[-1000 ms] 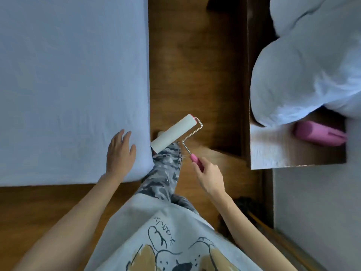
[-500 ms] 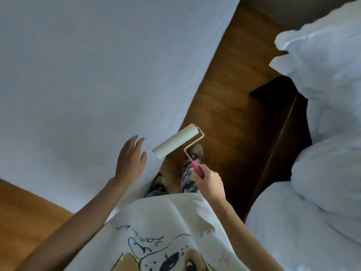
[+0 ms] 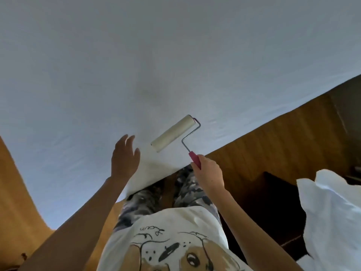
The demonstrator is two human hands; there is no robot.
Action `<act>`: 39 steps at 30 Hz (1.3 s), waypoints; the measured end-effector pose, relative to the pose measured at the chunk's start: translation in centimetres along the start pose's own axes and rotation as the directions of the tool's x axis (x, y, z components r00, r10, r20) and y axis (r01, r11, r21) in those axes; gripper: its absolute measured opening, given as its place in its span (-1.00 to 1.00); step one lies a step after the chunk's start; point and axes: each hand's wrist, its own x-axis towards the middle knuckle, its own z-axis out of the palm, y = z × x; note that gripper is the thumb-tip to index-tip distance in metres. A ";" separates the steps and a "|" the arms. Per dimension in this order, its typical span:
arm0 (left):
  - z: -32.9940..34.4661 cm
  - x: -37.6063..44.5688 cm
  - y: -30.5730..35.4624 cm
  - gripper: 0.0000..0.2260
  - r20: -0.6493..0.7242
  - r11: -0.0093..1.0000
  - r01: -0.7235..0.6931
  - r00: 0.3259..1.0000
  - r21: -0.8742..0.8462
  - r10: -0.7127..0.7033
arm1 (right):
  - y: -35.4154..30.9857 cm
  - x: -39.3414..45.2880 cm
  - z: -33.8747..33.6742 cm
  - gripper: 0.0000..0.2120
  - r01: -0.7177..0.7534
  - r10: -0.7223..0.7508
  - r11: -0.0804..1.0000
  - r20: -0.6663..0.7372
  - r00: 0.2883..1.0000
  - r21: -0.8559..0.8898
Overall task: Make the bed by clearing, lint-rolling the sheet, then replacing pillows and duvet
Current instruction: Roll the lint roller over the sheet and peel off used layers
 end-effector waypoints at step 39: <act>14.6 22.1 -12.2 -0.53 -0.589 0.993 0.081 0.808 0.090 -0.013 | 6.9 15.0 11.0 -0.58 0.191 -0.222 0.971 -0.242 0.945 -0.146</act>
